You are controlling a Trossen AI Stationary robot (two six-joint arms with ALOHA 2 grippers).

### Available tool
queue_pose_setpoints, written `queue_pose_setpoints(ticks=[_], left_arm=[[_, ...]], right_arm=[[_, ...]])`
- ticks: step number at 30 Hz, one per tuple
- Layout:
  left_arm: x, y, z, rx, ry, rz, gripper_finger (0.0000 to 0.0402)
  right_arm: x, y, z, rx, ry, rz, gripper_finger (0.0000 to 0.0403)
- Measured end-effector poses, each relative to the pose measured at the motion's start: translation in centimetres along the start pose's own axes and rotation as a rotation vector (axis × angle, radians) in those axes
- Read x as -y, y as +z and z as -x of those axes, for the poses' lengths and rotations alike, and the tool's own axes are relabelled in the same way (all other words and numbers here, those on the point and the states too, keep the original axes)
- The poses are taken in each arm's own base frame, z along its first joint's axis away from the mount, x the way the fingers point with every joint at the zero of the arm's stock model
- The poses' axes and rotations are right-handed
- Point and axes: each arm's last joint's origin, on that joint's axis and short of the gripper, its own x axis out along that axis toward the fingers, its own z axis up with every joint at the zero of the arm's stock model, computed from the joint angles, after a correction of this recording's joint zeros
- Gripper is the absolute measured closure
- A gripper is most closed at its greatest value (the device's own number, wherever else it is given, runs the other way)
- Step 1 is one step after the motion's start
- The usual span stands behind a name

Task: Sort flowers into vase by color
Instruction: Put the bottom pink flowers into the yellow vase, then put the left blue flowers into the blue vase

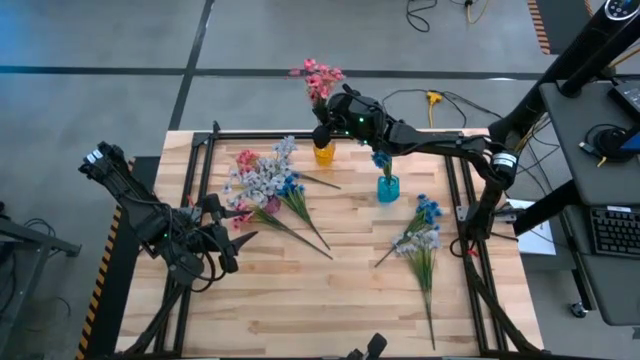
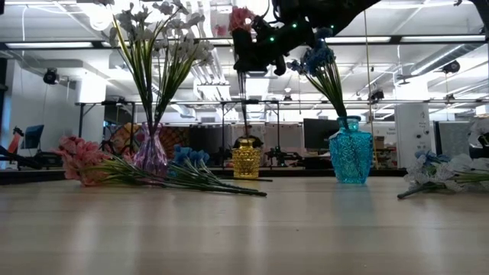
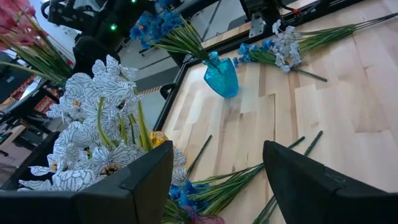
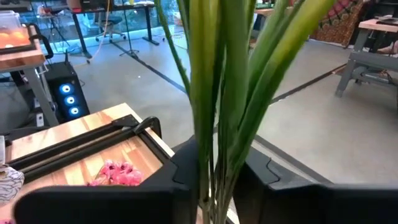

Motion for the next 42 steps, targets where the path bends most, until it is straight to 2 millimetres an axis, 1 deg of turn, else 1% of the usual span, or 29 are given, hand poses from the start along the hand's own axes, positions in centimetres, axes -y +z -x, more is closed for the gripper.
queue_pose_setpoints(ticks=[10,18,30,34,42], left_arm=[[0.0,0.0,0.0,-0.001,0.001,-0.001,0.0171],[0.0,0.0,0.0,-0.001,0.001,-0.001,0.017],[0.0,0.0,0.0,0.0,0.001,-0.001,0.0171],[0.0,0.0,0.0,0.0,0.001,0.005,0.0171],[0.0,0.0,0.0,0.0,0.001,0.015,0.0171]], right_arm=[[0.1,0.1,0.5,-0.036,-0.002,0.004,0.0269],[0.3,1.0,1.5,-0.107,-0.005,0.015,0.0226],[0.3,2.0,2.4,-0.219,-0.007,0.034,0.0169],[0.2,2.4,3.1,-0.246,-0.002,0.042,0.0152],[0.3,4.1,5.6,-0.284,0.012,0.051,0.0135]])
